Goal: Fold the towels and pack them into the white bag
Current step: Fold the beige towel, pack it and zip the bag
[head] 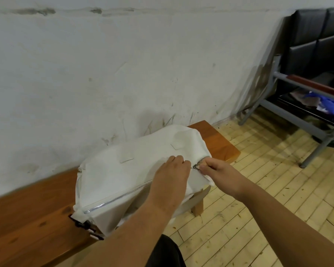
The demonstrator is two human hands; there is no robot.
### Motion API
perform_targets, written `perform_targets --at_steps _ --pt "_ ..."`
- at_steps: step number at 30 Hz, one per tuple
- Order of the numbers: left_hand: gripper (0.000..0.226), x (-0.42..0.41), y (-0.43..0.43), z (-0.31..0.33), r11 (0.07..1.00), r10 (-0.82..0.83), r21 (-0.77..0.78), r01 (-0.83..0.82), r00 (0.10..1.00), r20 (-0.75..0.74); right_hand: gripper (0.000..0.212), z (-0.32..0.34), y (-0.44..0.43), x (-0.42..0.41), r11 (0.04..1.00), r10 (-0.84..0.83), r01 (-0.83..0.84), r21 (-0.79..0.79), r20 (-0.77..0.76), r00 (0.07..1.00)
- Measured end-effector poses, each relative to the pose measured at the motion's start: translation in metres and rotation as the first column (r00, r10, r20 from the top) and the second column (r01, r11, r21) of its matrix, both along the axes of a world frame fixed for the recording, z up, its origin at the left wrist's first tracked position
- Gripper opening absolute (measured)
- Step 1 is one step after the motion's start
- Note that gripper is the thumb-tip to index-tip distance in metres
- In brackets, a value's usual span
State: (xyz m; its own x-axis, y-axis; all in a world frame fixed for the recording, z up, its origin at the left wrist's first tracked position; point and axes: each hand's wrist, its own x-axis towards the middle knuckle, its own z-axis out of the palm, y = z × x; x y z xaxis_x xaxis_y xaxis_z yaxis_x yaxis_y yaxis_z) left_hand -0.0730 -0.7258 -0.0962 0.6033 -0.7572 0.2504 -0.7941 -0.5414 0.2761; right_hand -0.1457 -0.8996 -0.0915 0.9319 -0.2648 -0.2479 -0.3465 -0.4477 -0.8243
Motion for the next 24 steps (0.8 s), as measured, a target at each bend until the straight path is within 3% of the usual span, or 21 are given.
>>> perform_targets --at_steps 7,11,14,17,19,21,24 --pt "0.023 0.012 0.0 0.002 0.997 0.005 -0.081 -0.01 0.998 -0.058 0.035 -0.005 -0.004 0.021 0.98 0.199 -0.2 0.004 -0.057 0.978" --pt "0.026 0.015 0.002 0.011 0.983 0.048 -0.172 -0.072 0.989 -0.138 0.033 0.003 -0.011 0.017 0.968 0.234 -0.233 0.096 0.01 0.972" --pt "0.028 0.019 0.007 0.015 0.961 0.075 -0.245 -0.129 0.973 -0.217 0.035 0.004 -0.024 0.002 0.965 0.064 -0.098 0.242 0.143 0.988" --pt "0.029 0.02 0.008 0.019 0.977 0.045 -0.195 -0.084 0.979 -0.2 0.037 -0.016 -0.039 -0.008 0.909 -0.228 0.163 0.385 0.129 0.965" --pt "0.028 0.02 0.006 0.022 0.982 0.028 -0.178 -0.063 0.981 -0.19 0.026 -0.033 -0.042 -0.011 0.97 -0.191 0.173 0.173 0.094 0.977" --pt "0.028 0.021 0.004 0.023 0.982 0.027 -0.176 -0.062 0.98 -0.196 0.037 -0.039 -0.036 -0.01 0.998 -0.066 0.067 -0.01 0.081 0.995" --pt "0.028 0.02 0.003 0.024 0.981 0.027 -0.184 -0.066 0.978 -0.205 0.038 -0.032 -0.019 -0.004 0.997 0.028 -0.021 -0.068 0.097 0.995"
